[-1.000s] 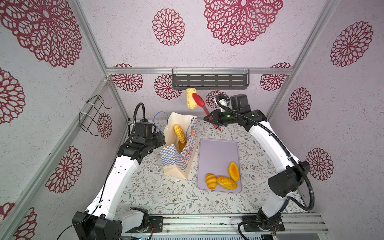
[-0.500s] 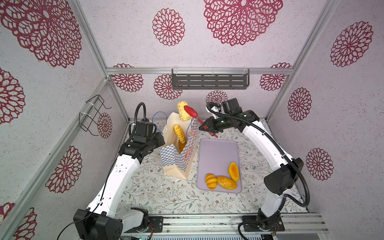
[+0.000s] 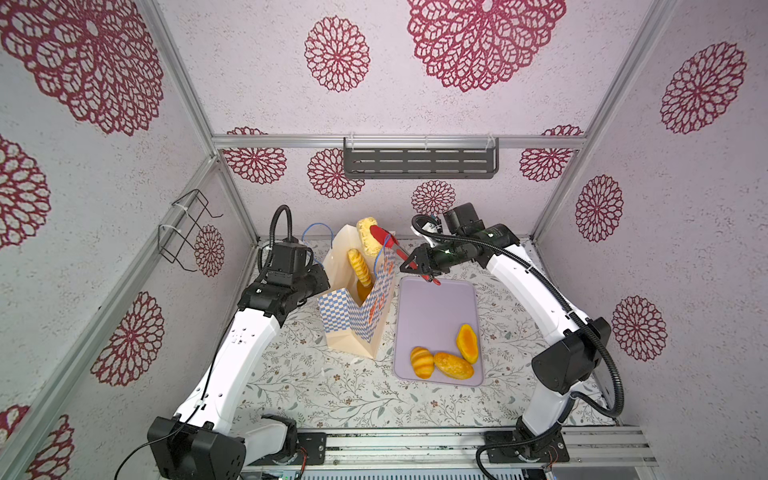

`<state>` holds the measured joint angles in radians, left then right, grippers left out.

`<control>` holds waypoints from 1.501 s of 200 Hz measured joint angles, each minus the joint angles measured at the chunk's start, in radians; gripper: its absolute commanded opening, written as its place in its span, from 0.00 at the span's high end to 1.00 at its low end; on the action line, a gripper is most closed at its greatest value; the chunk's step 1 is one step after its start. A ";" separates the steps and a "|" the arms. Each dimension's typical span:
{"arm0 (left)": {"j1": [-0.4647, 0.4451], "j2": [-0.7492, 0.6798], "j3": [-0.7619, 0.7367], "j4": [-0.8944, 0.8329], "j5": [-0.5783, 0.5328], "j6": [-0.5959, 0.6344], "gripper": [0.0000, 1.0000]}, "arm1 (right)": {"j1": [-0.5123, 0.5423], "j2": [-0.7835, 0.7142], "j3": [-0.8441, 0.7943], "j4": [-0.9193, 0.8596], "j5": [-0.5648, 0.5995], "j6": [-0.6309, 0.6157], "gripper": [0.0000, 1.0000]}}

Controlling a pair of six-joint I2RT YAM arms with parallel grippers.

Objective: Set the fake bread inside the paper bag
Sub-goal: 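Lower the pale bun into the bag opening and open the tongs, then move the empty tongs back over the tray toward the sugar-crusted orange bun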

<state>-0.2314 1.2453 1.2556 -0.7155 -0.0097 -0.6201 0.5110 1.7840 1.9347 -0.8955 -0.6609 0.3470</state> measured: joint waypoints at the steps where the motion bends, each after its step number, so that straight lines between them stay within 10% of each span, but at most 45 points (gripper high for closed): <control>1: 0.000 0.000 0.000 0.000 0.000 0.000 0.85 | 0.000 -0.001 0.000 0.000 0.000 -0.002 0.57; 93: -0.004 0.001 0.000 0.001 0.000 0.000 0.84 | 0.000 -0.034 -0.014 0.047 0.002 0.012 0.51; 181: -0.006 -0.016 0.000 -0.007 -0.014 0.010 0.05 | -0.134 -0.259 -0.215 0.154 0.066 0.118 0.51; 300: -0.006 -0.048 0.012 -0.005 -0.026 0.029 0.03 | -0.242 -0.640 -0.700 -0.065 0.226 0.149 0.49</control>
<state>-0.2379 1.1976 1.2675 -0.7208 -0.0360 -0.5907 0.2687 1.1439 1.2350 -0.9604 -0.4347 0.4961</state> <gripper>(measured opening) 0.965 0.506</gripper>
